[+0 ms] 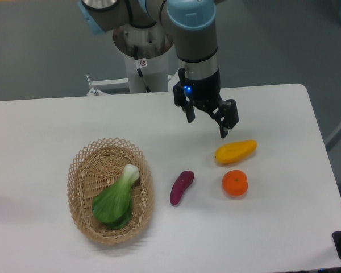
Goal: Pick up the green vegetable from the basket
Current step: 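Open the gripper and start moving toward the wicker basket, then move the gripper over the bok choy and lower it into the basket, then close the gripper on the bok choy's stem end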
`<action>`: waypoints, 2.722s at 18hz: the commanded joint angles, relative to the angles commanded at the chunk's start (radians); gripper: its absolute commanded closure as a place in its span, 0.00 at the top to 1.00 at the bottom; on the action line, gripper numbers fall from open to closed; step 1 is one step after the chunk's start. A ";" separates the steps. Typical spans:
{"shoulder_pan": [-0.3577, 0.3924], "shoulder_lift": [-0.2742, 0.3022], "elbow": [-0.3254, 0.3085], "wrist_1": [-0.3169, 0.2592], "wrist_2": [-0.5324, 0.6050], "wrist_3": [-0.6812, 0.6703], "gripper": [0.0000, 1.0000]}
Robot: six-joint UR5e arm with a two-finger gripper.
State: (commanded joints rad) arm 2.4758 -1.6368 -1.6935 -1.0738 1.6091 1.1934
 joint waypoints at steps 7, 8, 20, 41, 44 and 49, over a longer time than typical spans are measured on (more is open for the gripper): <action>-0.011 0.015 -0.031 0.000 -0.002 -0.006 1.00; -0.012 0.017 -0.038 0.002 -0.008 -0.005 1.00; -0.112 -0.026 -0.091 0.146 -0.098 -0.400 1.00; -0.328 -0.284 -0.158 0.195 -0.069 -0.391 1.00; -0.334 -0.310 -0.164 0.228 -0.052 -0.396 1.00; -0.336 -0.333 -0.164 0.236 -0.049 -0.394 1.00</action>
State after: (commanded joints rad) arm 2.1399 -1.9696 -1.8577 -0.8375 1.5601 0.7992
